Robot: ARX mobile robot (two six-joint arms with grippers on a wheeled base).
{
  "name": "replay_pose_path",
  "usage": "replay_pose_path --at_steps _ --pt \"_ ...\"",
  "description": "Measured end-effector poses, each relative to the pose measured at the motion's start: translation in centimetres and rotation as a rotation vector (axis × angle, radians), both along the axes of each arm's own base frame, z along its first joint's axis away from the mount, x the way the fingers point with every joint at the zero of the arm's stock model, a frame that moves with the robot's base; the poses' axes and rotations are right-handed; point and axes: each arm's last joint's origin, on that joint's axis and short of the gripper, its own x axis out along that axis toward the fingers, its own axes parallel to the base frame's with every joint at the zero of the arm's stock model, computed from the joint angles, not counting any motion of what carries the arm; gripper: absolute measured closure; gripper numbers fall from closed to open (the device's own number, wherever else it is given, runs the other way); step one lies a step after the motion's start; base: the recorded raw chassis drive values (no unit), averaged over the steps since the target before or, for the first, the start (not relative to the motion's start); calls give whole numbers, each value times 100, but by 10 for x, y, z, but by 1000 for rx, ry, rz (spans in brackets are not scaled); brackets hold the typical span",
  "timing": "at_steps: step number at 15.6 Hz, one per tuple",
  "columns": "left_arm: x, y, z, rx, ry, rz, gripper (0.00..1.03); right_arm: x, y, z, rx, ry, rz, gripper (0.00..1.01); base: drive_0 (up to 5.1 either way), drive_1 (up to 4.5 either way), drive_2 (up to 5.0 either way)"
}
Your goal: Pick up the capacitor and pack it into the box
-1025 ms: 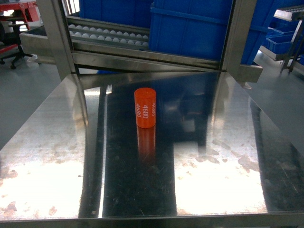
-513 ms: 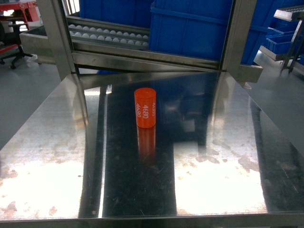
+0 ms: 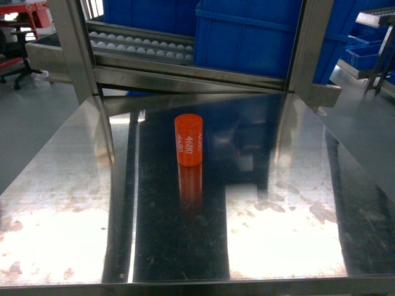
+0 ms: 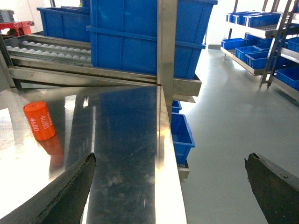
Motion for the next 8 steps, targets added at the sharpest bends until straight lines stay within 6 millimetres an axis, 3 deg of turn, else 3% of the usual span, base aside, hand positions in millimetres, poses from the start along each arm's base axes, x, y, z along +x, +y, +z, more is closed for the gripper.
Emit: replay_pose_path --at_steps 1,2,4,7,8 --pt "0 0 -2 3 35 0 5 0 0 0 0 0 0 3 0 0 0" --pt "3 2 -2 25 214 -27 5 0 0 0 0 0 2 3 0 0 0" --pt "30 -2 0 41 266 -86 5 0 0 0 0 1 0 3 0 0 0" --pt "103 -27 24 61 157 -186 5 0 0 0 0 0 0 3 0 0 0" --pt "128 -37 22 64 158 -209 5 0 0 0 0 0 0 3 0 0 0"
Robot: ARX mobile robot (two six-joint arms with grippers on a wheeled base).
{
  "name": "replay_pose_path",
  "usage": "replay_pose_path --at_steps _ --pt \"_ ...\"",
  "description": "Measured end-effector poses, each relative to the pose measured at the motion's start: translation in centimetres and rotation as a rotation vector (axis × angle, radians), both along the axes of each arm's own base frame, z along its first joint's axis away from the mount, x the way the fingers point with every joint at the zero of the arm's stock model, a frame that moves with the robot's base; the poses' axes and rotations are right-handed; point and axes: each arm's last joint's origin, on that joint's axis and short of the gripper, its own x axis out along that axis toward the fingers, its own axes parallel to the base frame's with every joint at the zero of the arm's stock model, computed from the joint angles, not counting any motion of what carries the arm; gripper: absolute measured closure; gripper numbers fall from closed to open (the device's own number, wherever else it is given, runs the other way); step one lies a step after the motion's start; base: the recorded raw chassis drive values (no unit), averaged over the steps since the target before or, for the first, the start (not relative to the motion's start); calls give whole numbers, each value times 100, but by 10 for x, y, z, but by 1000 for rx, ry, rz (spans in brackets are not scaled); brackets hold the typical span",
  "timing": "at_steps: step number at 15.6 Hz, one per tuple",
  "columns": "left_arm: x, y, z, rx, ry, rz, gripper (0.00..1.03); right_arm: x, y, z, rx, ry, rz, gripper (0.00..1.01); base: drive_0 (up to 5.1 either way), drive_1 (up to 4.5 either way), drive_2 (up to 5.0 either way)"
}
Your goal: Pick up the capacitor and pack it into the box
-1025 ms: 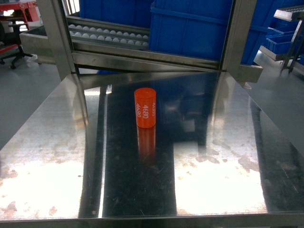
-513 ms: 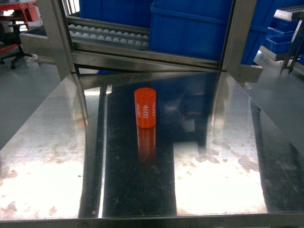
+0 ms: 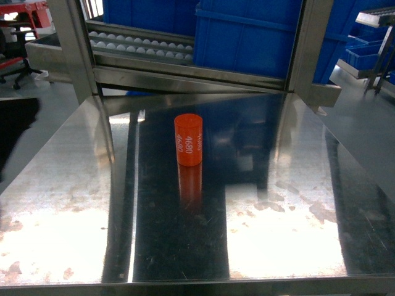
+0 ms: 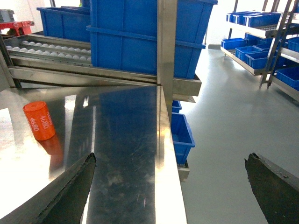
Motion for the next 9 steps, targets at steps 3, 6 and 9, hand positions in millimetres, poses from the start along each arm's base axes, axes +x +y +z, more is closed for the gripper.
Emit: replay_pose_path --at_steps 3,6,9 --pt "75 -31 -25 15 90 -56 5 0 0 0 0 0 0 3 0 0 0" --pt "116 -55 -32 25 123 -96 5 0 0 0 0 0 0 3 0 0 0" --pt "139 -85 -32 42 124 -169 5 0 0 0 0 0 0 3 0 0 0"
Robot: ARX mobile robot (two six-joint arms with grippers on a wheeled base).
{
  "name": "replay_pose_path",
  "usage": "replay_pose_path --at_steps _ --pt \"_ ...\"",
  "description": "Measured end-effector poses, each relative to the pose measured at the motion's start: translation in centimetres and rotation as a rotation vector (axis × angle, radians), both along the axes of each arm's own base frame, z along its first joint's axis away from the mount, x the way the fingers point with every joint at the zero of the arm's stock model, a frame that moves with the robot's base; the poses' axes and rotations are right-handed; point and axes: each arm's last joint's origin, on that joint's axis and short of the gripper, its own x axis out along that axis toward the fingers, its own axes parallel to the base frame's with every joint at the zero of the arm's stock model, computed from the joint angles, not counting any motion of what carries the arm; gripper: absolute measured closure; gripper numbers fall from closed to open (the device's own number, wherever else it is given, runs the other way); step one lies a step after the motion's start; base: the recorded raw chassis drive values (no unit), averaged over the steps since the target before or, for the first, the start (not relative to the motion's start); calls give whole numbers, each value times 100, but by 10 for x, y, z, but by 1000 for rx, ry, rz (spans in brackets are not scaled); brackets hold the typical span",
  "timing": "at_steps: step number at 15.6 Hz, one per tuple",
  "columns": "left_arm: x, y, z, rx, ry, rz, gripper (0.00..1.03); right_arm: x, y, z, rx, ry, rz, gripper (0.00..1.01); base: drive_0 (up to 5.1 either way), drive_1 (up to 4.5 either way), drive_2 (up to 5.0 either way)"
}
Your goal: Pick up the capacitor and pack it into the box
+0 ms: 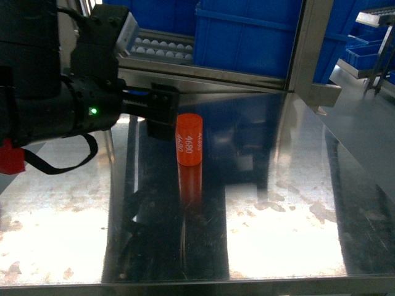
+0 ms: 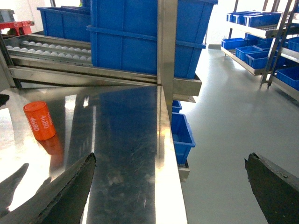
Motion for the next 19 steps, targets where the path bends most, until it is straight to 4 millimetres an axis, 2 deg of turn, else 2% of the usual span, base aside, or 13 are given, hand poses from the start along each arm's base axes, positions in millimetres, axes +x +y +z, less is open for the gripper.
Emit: replay_pose_path --at_steps 3,5,8,12,16,19 --pt "9 -20 0 0 1 -40 5 0 0 0 0 0 0 3 0 0 0" --pt "14 -24 0 -1 -1 -43 5 0 0 0 0 0 0 3 0 0 0" --pt "22 -33 -21 9 51 -58 5 0 0 0 0 0 0 3 0 0 0" --pt "41 -46 -35 15 56 -61 5 0 0 0 0 0 0 3 0 0 0" --pt "62 -55 -62 32 104 -8 5 0 0 0 0 0 0 3 0 0 0" --pt "70 -60 -73 17 134 17 5 0 0 0 0 0 0 3 0 0 0"
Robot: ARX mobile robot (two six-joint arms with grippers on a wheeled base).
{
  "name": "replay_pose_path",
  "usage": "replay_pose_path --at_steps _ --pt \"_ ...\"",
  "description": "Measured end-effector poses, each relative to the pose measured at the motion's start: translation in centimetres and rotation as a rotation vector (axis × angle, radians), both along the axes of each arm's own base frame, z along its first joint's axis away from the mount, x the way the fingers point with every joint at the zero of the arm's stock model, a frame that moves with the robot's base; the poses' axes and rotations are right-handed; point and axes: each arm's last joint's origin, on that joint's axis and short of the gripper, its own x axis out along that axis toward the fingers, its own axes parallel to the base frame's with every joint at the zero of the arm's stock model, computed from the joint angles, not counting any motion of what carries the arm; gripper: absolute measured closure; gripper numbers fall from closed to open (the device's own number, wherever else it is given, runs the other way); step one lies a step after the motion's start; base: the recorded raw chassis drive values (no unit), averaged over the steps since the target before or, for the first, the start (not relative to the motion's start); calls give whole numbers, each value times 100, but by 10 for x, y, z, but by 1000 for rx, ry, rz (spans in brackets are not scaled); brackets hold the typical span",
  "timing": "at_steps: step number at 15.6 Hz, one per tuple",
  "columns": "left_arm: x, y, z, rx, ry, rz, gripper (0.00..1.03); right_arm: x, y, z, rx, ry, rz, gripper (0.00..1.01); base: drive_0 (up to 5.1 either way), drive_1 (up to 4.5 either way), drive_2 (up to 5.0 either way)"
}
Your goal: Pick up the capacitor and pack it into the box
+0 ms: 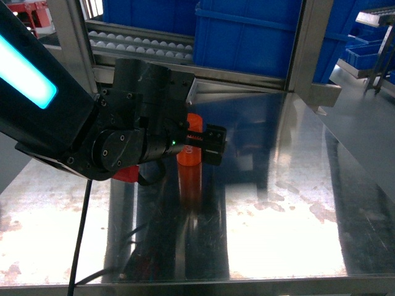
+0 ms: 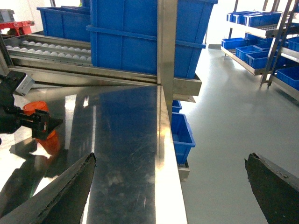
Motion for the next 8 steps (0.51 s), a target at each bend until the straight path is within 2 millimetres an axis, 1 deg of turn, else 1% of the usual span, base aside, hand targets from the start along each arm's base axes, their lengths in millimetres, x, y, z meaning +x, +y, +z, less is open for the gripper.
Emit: replay_pose_path --at_steps 2,3,4,7,8 --pt "3 -3 -1 -20 29 11 5 0 0 0 0 0 0 3 0 0 0" --pt "4 -4 0 -31 47 24 7 0 0 0 0 0 0 3 0 0 0" --pt "4 -4 0 -35 54 30 18 0 0 0 0 0 0 3 0 0 0" --pt "6 0 -1 -29 66 58 55 0 0 0 0 0 0 3 0 0 0" --pt "6 2 0 -33 67 68 59 0 0 0 0 0 0 3 0 0 0"
